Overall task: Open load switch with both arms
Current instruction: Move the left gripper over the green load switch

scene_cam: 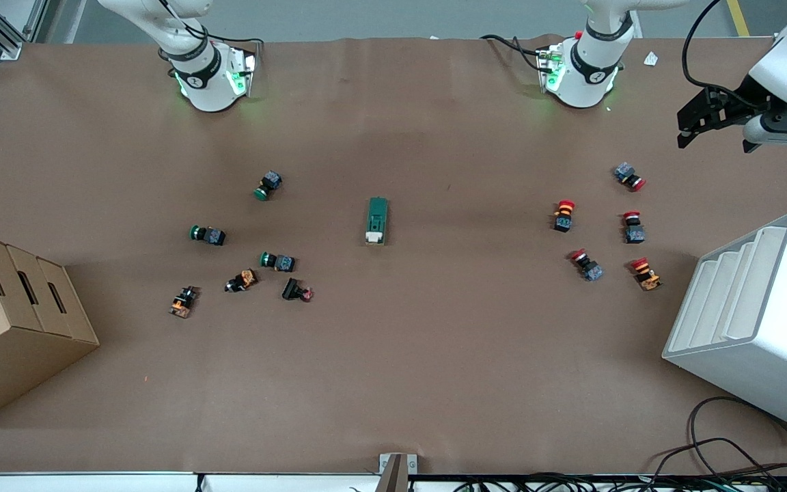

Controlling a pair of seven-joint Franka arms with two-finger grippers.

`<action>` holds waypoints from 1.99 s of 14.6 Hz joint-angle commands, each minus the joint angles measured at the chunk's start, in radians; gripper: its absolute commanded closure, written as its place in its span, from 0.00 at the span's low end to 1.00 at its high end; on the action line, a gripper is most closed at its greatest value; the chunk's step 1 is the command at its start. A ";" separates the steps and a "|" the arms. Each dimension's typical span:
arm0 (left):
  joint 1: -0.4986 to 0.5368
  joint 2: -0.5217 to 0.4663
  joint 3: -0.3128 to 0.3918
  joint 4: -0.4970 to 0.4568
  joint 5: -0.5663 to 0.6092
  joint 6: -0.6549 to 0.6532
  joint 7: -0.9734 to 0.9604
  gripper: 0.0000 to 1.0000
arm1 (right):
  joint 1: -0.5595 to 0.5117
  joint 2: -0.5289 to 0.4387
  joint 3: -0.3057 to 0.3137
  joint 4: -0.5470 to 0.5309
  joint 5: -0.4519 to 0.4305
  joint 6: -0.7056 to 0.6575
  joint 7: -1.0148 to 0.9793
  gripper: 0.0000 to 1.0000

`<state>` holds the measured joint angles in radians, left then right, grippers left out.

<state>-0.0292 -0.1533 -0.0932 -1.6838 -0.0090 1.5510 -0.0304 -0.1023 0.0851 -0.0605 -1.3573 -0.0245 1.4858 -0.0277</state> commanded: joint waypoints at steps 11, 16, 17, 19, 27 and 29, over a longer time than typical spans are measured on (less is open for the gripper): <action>-0.021 0.162 -0.184 0.058 0.017 0.079 -0.118 0.00 | -0.010 0.007 0.015 0.006 0.003 -0.010 -0.006 0.00; -0.028 0.233 -0.338 -0.016 0.017 0.259 -0.383 0.00 | -0.008 0.007 0.016 0.006 0.003 -0.012 -0.006 0.00; -0.028 0.248 -0.374 -0.054 0.017 0.326 -0.449 0.00 | -0.008 0.007 0.016 0.006 0.003 -0.012 -0.008 0.00; -0.052 0.282 -0.436 -0.118 0.018 0.470 -0.554 0.00 | -0.011 0.007 0.016 0.007 0.003 -0.013 -0.008 0.00; -0.432 0.570 -0.438 -0.136 0.453 0.682 -1.320 0.00 | -0.014 0.008 0.015 0.004 0.003 -0.012 -0.006 0.00; -0.516 0.644 -0.438 -0.136 0.674 0.693 -1.568 0.00 | -0.016 0.012 0.015 0.000 0.002 -0.015 -0.005 0.00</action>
<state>-0.4834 0.4198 -0.5332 -1.8394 0.5012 2.2327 -1.4119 -0.1031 0.0911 -0.0554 -1.3575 -0.0231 1.4770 -0.0277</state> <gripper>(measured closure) 0.000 0.000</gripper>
